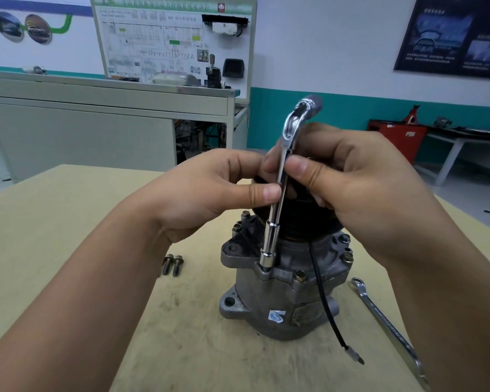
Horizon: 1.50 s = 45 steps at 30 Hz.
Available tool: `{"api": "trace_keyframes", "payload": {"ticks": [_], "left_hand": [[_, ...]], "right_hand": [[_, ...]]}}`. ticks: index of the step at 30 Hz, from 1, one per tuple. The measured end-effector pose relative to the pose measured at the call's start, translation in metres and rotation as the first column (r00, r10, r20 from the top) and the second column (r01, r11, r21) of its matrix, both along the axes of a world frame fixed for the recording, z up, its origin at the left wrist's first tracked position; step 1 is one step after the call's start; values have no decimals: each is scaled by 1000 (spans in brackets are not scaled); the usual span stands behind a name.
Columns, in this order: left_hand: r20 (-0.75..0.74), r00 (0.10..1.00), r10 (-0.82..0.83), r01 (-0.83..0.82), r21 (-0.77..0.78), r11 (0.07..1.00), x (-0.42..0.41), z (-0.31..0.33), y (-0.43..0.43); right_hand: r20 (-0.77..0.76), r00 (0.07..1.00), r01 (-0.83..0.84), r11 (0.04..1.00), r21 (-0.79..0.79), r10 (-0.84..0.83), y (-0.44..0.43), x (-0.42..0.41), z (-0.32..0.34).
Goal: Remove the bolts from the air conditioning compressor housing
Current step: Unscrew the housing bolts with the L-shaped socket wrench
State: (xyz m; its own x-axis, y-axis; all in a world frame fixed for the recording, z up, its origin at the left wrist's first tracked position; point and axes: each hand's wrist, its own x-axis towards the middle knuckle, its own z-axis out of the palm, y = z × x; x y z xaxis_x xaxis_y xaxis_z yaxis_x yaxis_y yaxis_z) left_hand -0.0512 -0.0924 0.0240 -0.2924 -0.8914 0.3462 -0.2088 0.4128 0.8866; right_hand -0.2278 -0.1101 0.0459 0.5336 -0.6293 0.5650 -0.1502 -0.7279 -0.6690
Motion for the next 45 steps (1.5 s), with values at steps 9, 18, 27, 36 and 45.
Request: {"api": "trace_keyframes", "payload": {"ticks": [9,18,27,36,45], "left_hand": [[20,999,30,-31,22,999,0,2,-1],[-14,1000,11,-11,19,1000,-3,2,2],[10,999,35,-36,22,999,-3,2,1],[30,998,52,-53,40,998,-5,5,2],[3,997,72,-72,14,997,-3,3,2]], "right_hand": [[69,997,13,996,94,-19,1,-1,-3],[42,997,65,998,26,-66,2,3,-3],[43,999,-6,1000,19,5,1,2,-2],[118,991,47,994,95,-59,0,3,-4],[80,996,37,998,53,-41,0,1,-3]]}}
